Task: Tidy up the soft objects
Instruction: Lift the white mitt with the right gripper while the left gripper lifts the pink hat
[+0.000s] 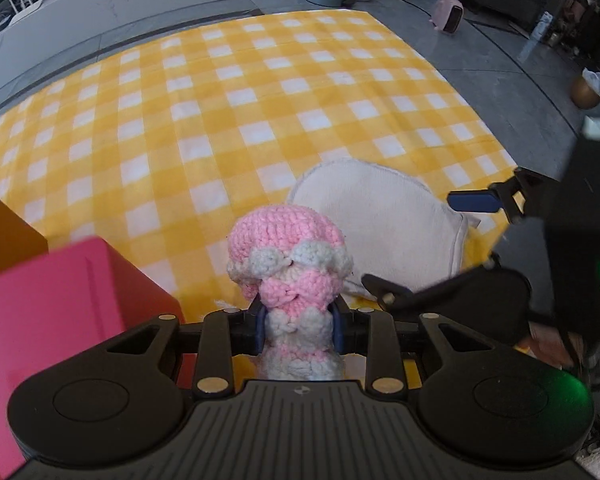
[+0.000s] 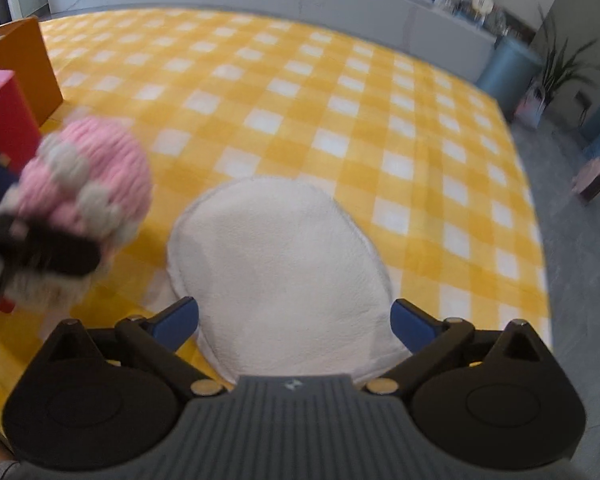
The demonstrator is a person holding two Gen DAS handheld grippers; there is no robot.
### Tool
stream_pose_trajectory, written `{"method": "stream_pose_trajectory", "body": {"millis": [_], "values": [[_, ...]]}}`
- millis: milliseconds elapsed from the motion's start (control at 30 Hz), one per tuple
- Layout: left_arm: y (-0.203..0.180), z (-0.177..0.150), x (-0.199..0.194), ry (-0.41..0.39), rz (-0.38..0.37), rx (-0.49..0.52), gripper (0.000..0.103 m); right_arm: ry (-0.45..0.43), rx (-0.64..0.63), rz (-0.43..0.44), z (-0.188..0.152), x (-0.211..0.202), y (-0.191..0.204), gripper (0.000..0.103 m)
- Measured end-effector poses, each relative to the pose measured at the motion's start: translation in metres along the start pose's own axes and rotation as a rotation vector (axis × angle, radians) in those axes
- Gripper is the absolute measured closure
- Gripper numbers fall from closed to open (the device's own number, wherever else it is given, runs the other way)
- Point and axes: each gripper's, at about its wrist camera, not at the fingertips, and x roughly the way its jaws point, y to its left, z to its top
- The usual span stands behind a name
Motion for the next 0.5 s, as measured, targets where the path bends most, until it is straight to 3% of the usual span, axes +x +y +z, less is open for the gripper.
{"method": "stream_pose_trajectory", "body": {"millis": [200,367,500], "values": [[-0.007,-0.011,0.018,-0.002,0.0,-0.041,0.067,-0.018,0.0,-0.001,0.002,0.012,-0.006,0.003],[-0.016,-0.014,0.03,-0.01,0.116,-0.004,0.047,-0.03,0.019,-0.018,0.001,0.016,-0.007,0.003],[-0.016,-0.014,0.038,-0.021,0.129,-0.019,0.034,-0.017,0.03,-0.045,-0.002,0.016,-0.015,0.003]]}}
